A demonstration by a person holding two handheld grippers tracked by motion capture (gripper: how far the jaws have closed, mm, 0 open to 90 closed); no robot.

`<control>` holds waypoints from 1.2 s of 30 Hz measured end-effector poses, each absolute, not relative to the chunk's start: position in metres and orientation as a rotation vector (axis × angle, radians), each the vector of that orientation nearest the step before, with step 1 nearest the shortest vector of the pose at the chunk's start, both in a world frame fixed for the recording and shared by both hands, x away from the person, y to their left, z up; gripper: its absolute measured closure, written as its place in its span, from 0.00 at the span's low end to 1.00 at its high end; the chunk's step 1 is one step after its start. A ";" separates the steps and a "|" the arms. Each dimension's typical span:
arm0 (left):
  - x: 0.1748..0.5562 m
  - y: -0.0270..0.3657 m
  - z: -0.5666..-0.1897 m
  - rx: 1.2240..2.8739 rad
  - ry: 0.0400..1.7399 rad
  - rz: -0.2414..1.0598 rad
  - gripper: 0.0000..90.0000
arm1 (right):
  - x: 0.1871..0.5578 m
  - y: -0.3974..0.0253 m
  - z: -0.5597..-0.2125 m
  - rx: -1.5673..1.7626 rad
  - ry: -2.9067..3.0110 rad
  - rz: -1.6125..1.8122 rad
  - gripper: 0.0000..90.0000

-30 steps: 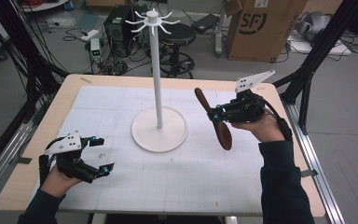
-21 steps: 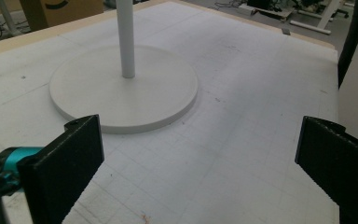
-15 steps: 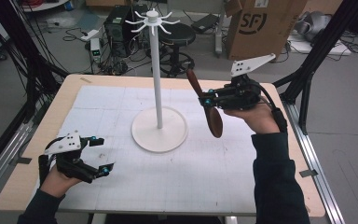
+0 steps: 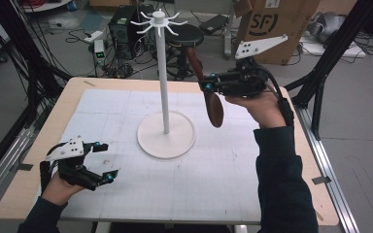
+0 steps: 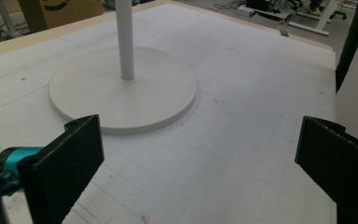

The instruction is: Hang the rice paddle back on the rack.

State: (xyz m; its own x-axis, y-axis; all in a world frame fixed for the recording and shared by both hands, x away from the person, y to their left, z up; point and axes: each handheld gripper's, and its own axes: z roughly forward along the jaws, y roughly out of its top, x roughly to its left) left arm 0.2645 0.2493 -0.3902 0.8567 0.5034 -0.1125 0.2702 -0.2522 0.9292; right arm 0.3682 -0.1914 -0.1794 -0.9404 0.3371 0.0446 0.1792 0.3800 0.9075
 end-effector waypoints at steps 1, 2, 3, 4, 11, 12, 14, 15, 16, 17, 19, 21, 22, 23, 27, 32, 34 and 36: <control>0.264 0.249 -0.390 1.848 0.582 0.244 0.02 | 0.369 -0.190 -0.177 0.461 2.466 1.611 0.87; 0.264 0.249 -0.390 1.849 0.578 0.245 0.02 | 0.369 -0.190 -0.177 0.461 2.466 1.611 0.87; 0.264 0.249 -0.390 1.848 0.578 0.246 0.02 | 0.370 -0.187 -0.172 0.466 2.451 1.616 0.87; 0.264 0.250 -0.390 1.849 0.579 0.246 0.02 | 0.370 -0.186 -0.169 0.479 2.447 1.610 0.87; 0.264 0.249 -0.390 1.850 0.575 0.243 0.02 | 0.371 -0.176 -0.155 0.470 2.411 1.616 0.87; 0.264 0.249 -0.390 1.850 0.575 0.244 0.02 | 0.372 -0.175 -0.153 0.455 2.399 1.621 0.87; 0.264 0.249 -0.390 1.848 0.576 0.243 0.02 | 0.372 -0.171 -0.150 0.456 2.390 1.620 0.87; 0.264 0.249 -0.390 1.849 0.575 0.243 0.02 | 0.371 -0.170 -0.149 0.462 2.394 1.616 0.87; 0.264 0.249 -0.390 1.848 0.575 0.242 0.02 | 0.371 -0.169 -0.148 0.468 2.389 1.617 0.87; 0.264 0.249 -0.390 1.848 0.576 0.242 0.02 | 0.372 -0.167 -0.148 0.452 2.386 1.621 0.87; 0.263 0.249 -0.390 1.847 0.575 0.241 0.02 | 0.373 -0.164 -0.147 0.449 2.382 1.615 0.87; 0.263 0.249 -0.390 1.847 0.575 0.241 0.02 | 0.373 -0.162 -0.148 0.460 2.387 1.615 0.87; 0.263 0.249 -0.390 1.847 0.574 0.241 0.02 | 0.373 -0.162 -0.147 0.470 2.386 1.608 0.87; 0.263 0.249 -0.390 1.846 0.574 0.240 0.02 | 0.375 -0.161 -0.148 0.462 2.378 1.610 0.87; 0.263 0.249 -0.390 1.846 0.574 0.240 0.02 | 0.378 -0.160 -0.149 0.477 2.376 1.601 0.87; 0.263 0.249 -0.389 1.845 0.574 0.240 0.02 | 0.380 -0.159 -0.151 0.487 2.372 1.594 0.87; 0.263 0.250 -0.389 1.847 0.572 0.243 0.02 | 0.372 -0.157 -0.147 0.463 2.365 1.613 0.87; 0.263 0.249 -0.390 1.847 0.575 0.240 0.02 | 0.371 -0.156 -0.146 0.442 2.354 1.607 0.87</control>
State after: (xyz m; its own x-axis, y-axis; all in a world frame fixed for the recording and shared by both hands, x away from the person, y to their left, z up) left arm 0.2634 0.2492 -0.3897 0.8601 0.4972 -0.1139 0.2681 -0.2508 0.9302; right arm 0.3709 -0.1562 -0.1460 -0.9208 0.3878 -0.0403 0.1038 0.3435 0.9334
